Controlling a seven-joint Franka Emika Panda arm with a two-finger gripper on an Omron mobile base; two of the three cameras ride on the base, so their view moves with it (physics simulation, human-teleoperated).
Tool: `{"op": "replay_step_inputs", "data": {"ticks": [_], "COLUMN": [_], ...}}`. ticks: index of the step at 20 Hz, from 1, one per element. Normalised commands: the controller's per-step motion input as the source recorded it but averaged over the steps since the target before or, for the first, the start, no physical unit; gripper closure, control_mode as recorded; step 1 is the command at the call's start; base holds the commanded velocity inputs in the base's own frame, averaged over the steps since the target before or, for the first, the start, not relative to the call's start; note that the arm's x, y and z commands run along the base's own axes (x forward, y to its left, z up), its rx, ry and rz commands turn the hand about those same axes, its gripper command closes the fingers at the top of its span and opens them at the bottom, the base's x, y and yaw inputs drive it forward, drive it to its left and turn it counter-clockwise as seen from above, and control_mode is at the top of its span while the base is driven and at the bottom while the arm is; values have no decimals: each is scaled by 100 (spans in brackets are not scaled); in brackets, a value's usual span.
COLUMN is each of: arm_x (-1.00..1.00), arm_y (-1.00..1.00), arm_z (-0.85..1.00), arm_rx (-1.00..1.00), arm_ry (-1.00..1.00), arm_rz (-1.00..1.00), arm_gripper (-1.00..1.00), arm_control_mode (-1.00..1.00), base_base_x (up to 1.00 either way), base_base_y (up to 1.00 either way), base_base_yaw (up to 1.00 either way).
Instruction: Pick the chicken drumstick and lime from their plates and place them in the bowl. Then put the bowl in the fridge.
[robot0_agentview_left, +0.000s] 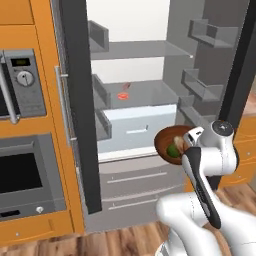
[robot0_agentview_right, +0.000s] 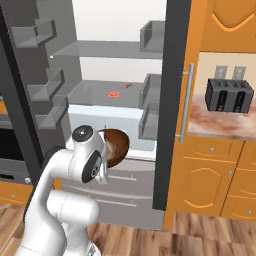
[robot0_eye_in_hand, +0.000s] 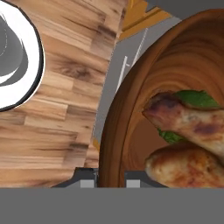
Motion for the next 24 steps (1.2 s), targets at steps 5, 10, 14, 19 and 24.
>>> {"op": "replay_step_inputs", "data": {"ticks": [5,10,14,19,24], "arm_x": [0,0,0,0,0], "arm_y": [0,0,0,0,0], "arm_z": [0,0,0,0,0], "arm_rx": [0,0,0,0,0], "arm_ry": [0,0,0,0,0], "arm_rz": [0,0,0,0,0], "arm_gripper": [100,100,100,100,100], "arm_control_mode": [100,100,100,100,100], "base_base_x": [50,65,32,23,41], "base_base_y": [40,17,16,12,11], "base_base_yaw": [-12,-15,-5,0,10]}}
